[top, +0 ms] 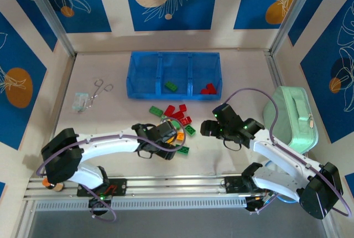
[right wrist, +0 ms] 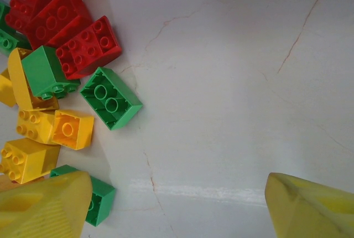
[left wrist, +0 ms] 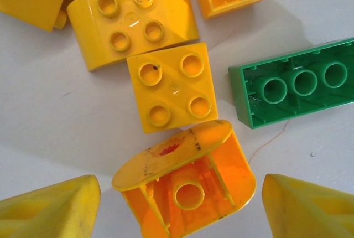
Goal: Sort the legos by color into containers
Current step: Pick up the lego from the middle-left of the table.
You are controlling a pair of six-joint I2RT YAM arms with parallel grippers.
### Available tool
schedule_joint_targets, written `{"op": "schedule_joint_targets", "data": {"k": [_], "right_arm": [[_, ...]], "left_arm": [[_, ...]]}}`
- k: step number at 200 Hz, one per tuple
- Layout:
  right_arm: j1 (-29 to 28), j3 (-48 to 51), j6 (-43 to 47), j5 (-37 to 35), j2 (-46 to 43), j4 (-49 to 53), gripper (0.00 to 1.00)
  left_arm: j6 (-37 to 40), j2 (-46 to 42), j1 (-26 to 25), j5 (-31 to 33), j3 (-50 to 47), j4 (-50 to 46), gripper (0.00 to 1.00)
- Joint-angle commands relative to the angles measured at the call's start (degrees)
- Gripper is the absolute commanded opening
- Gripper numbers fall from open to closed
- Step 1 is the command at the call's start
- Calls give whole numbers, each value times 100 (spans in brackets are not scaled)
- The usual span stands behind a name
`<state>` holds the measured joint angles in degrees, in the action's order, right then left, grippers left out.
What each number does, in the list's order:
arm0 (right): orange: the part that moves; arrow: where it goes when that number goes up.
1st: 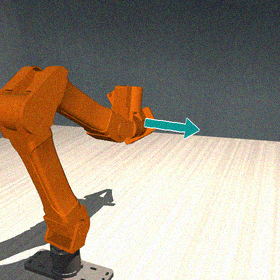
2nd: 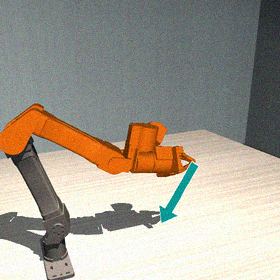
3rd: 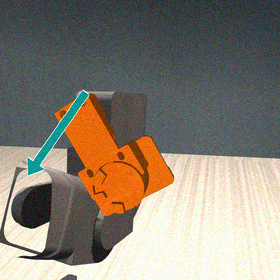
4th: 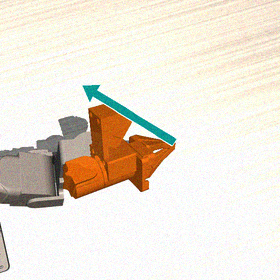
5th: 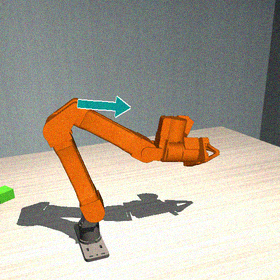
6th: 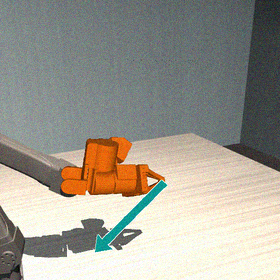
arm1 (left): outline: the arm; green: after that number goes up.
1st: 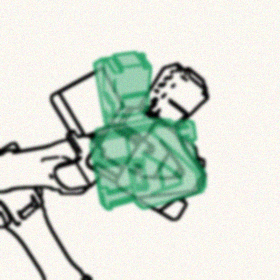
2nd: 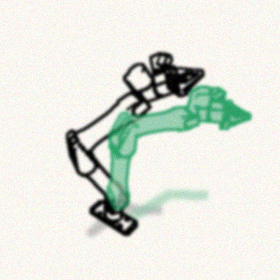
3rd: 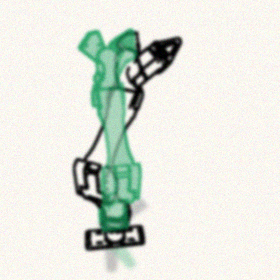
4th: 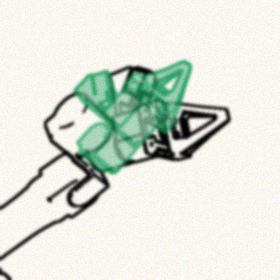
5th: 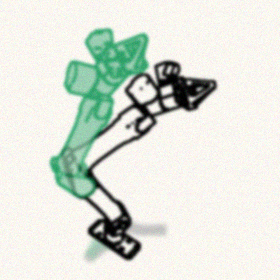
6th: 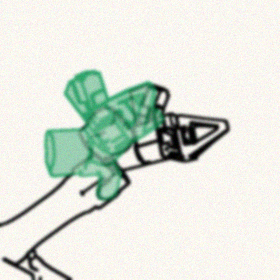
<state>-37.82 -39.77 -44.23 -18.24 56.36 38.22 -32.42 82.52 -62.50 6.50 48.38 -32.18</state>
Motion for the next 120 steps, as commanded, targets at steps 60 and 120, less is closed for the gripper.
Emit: {"op": "schedule_joint_targets", "data": {"k": [60,120], "right_arm": [[-32,97,-121,-81,-107,37,82],[-10,76,-96,-88,-99,37,83]], "left_arm": [[813,-140,-105,-53,-164,131,84],[1611,118,-105,46,-109,145,85]]}}
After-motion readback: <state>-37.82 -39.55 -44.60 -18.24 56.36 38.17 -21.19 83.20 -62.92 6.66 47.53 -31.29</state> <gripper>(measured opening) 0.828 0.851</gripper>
